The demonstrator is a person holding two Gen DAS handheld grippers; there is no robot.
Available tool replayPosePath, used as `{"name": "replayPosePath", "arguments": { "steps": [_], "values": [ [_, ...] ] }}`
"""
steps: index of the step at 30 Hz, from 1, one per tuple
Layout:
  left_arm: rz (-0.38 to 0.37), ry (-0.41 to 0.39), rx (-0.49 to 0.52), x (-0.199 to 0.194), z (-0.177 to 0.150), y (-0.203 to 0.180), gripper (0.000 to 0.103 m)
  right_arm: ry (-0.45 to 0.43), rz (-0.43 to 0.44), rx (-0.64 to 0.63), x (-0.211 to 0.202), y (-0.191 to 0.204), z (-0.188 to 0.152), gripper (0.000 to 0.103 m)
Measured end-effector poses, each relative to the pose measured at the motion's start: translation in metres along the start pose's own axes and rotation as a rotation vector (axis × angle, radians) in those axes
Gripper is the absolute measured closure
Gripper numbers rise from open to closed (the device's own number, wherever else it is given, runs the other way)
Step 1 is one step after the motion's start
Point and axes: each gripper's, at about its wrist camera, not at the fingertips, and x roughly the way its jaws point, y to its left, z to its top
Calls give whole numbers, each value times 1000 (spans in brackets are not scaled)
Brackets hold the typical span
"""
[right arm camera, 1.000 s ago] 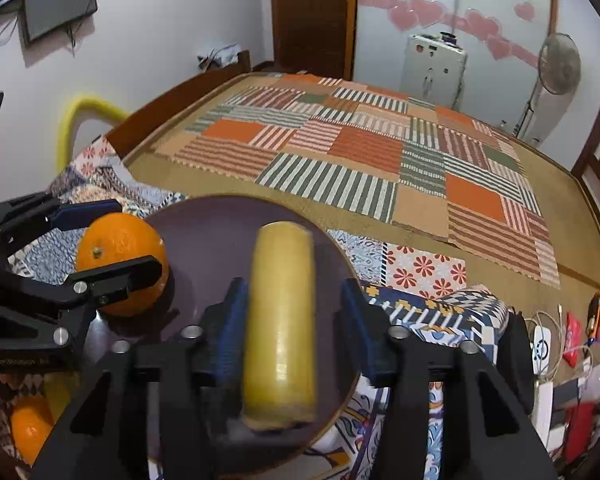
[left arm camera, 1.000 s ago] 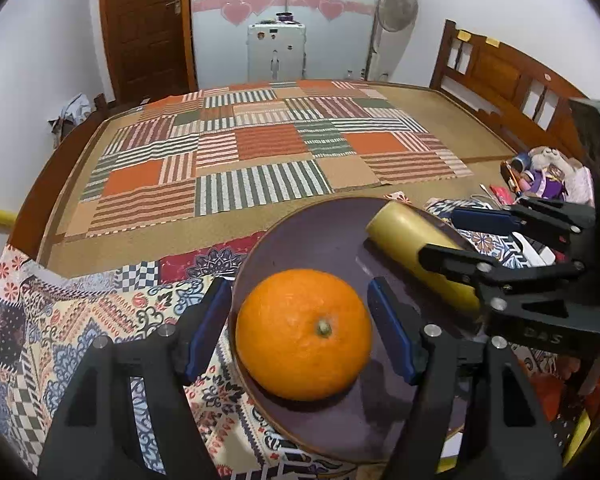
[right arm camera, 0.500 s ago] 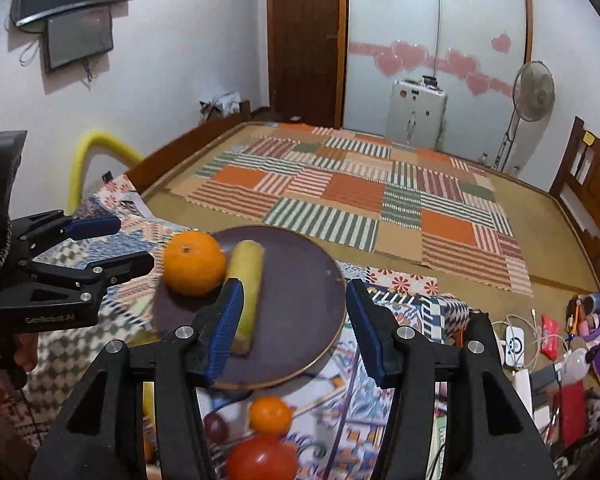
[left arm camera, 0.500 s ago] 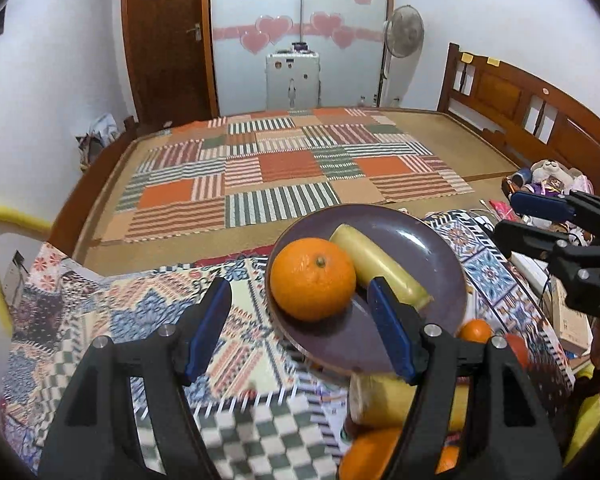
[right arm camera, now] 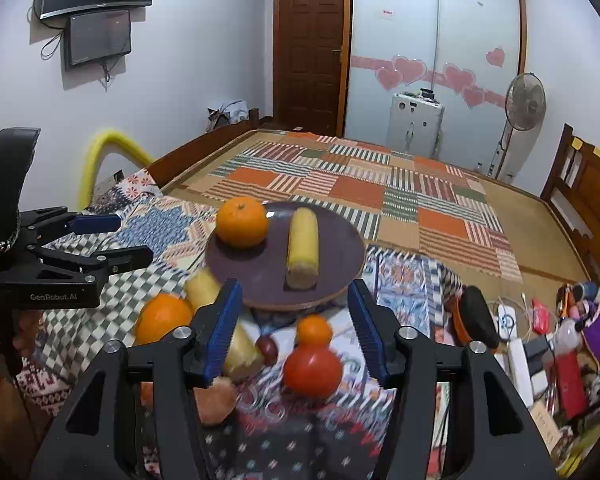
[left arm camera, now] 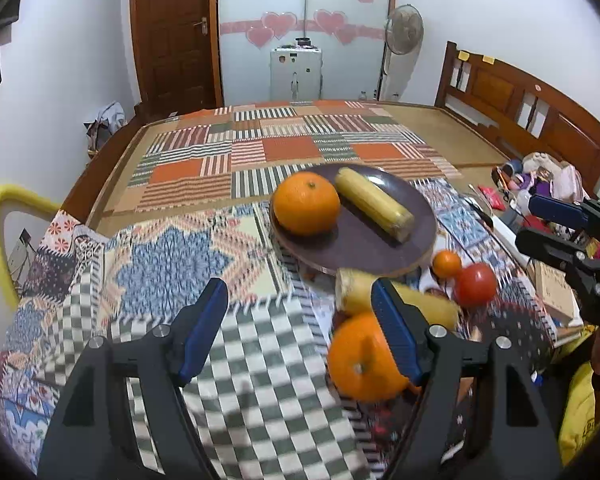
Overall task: Organize fruits
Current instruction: 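Release the orange and cylinder on the plate and withdraw both grippers, then grasp the peeled pomelo segment with the right gripper and lift it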
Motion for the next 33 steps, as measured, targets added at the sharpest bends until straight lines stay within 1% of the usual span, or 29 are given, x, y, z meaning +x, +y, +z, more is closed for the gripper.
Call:
{"name": "replayPosePath", "arguments": {
  "steps": [3, 5, 6, 7, 8, 10, 12, 14, 17, 21, 24, 26, 31, 33],
  "values": [
    [6, -4, 14, -9, -18, -6, 29, -9, -16, -4, -6, 9, -17, 40],
    [4, -5, 14, -14, -29, -7, 29, -12, -14, -11, -10, 15, -28, 29],
    [3, -5, 8, -17, -34, -6, 29, -16, -15, -13, -12, 20, -33, 26],
    [3, -3, 1, -18, -39, -5, 29, -18, -11, -13, -12, 24, -39, 19],
    [-1, 2, -5, -19, -44, -4, 29, -13, 3, -10, -10, 30, -45, 14],
    [-5, 15, -21, -22, -53, 0, 29, 2, 26, -2, -8, 36, -52, 11],
    [-2, 23, -31, -26, -64, 5, 29, 16, 29, 1, -2, 45, -58, 8],
    [2, 27, -41, -30, -73, 9, 29, 27, 28, -1, 5, 52, -62, 1],
    [-3, 35, -64, -34, -85, 17, 29, 42, 48, -19, 11, 63, -68, 0],
    [6, 44, -71, -38, -99, 23, 29, 62, 17, -31, 25, 73, -69, 0],
    [5, 48, -77, -41, -107, 27, 29, 86, 25, -6, 37, 75, -71, 0],
    [7, 51, -77, -42, -110, 29, 29, 101, 34, 21, 44, 74, -70, 0],
    [12, 51, -72, -42, -113, 29, 29, 89, 10, 42, 50, 78, -67, 0],
    [6, 50, -75, -42, -113, 29, 29, 93, 21, 56, 52, 78, -66, 0]
  ]
}}
